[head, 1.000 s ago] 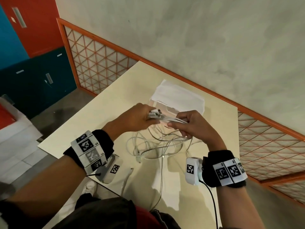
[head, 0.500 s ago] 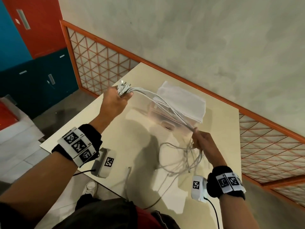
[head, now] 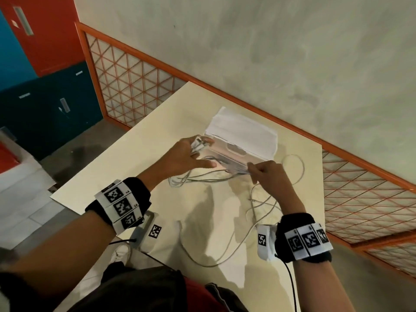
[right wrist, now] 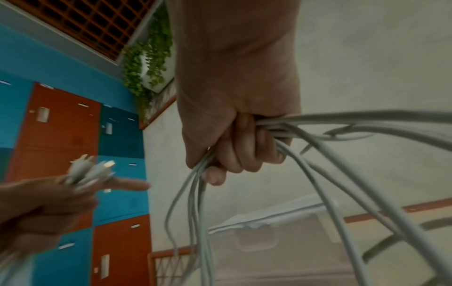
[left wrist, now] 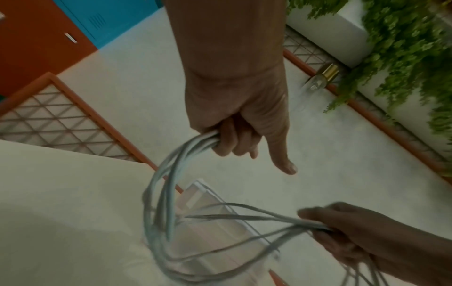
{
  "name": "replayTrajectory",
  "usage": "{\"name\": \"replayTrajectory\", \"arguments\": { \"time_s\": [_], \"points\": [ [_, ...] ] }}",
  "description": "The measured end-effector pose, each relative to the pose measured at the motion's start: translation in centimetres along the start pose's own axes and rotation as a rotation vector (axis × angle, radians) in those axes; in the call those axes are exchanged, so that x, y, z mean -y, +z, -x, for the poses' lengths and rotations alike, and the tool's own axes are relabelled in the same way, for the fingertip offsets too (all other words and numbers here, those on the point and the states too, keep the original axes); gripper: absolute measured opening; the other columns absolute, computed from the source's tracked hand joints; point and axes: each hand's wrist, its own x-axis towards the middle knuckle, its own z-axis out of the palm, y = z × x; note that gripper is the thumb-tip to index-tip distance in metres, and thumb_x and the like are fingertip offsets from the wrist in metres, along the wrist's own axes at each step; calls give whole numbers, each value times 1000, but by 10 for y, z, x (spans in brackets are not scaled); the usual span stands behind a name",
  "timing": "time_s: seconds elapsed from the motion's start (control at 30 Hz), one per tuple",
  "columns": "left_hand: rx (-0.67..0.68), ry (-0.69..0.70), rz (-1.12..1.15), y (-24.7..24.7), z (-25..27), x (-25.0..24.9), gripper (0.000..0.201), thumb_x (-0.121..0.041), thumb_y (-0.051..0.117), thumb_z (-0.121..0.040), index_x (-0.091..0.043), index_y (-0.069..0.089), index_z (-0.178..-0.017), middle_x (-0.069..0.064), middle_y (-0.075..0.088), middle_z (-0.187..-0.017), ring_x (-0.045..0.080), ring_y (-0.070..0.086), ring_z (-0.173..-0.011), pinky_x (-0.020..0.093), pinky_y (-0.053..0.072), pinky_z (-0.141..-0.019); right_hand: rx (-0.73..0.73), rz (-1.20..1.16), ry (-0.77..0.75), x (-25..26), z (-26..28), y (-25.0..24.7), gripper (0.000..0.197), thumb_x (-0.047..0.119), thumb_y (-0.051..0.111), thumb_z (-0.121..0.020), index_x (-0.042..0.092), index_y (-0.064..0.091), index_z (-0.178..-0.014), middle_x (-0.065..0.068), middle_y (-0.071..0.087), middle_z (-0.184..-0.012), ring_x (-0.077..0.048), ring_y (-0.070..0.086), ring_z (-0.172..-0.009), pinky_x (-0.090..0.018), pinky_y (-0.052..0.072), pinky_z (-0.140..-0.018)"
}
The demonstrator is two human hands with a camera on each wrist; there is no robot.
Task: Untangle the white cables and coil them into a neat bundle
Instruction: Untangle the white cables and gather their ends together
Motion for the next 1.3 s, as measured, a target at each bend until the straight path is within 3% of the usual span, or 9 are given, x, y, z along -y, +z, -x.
{"name": "replayTrajectory", "arguments": {
  "time_s": [0.13, 0.23, 0.33, 0.67, 0.73, 0.87, 0.97, 1.17, 1.3],
  "points": [
    [264, 37, -63, 27, 4, -8, 44, -19, 76, -77, -25, 58, -117, -4, 67, -107, 6, 59, -88, 27, 48, -86, 156, -125, -132, 36, 6, 4, 54, 36, 42, -98, 16, 57, -51, 7, 43, -35, -4, 43, -39, -14, 32, -50],
    [283, 46, -72, 33, 9, -12, 9, -14, 55, -94, -14, 64, -94, -14, 55, -70, -11, 50, -56, 10, 39, -60, 193, -264, -113, 49, 10, -2, 59, 42, 34, -99, 8, 63, -59, 6, 42, -47, -4, 39, -42, -15, 32, -49],
    [219, 27, -85, 27, 10, -15, 27, -15, 51, -95, -27, 53, -71, -14, 45, -54, -5, 43, -45, 10, 32, -51, 227, -409, -88, 48, 14, -5, 61, 48, 35, -98, 8, 62, -60, 7, 36, -43, -7, 33, -41, -16, 30, -45],
    [-215, 178, 43, 4, 1, -41, 14, -18, 56, -92, -27, 55, -81, -10, 55, -66, -5, 53, -55, 10, 38, -61, 322, -368, -74, 2, 6, 6, 38, 35, 77, -75, 13, 53, -54, -7, 56, -49, -15, 48, -46, -23, 40, -53],
    [-276, 184, 83, 2, 0, -39, 15, -22, 57, -92, -26, 54, -78, -2, 51, -63, 9, 46, -56, 22, 37, -57, 293, -308, -86, -6, 3, 6, 30, 36, 77, -75, 12, 62, -66, -7, 65, -62, -10, 55, -56, -24, 42, -62],
    [-459, 136, 232, -9, -6, -37, 26, -22, 55, -93, -25, 47, -68, -16, 45, -39, -2, 36, -36, 10, 29, -40, 215, -291, -114, -30, 4, 10, 17, 34, 75, -77, 25, 72, -90, 8, 71, -92, -5, 63, -88, -18, 43, -82],
    [-526, 106, 230, -19, -11, -38, 30, -23, 56, -93, -25, 45, -65, -17, 44, -37, -4, 37, -33, 9, 28, -40, 208, -502, -64, -38, 15, 15, 7, 21, 68, -84, 19, 71, -90, 6, 71, -88, -3, 64, -84, -12, 43, -75],
    [-552, 96, 162, -15, -9, -29, 32, -23, 56, -93, -24, 43, -64, -8, 35, -52, -2, 35, -36, 11, 28, -42, 9, -652, 6, -50, 18, 26, 15, 14, 55, -93, 11, 70, -95, -8, 68, -96, -18, 64, -91, -31, 50, -81],
    [-636, 75, 94, -19, -9, -24, 13, -23, 55, -94, -13, 54, -85, -11, 44, -60, -10, 45, -45, 6, 34, -50, -213, -710, -16, -58, 18, 17, 21, 14, 55, -93, 5, 68, -107, -10, 66, -101, -15, 62, -89, -18, 51, -73]
  ]
}}
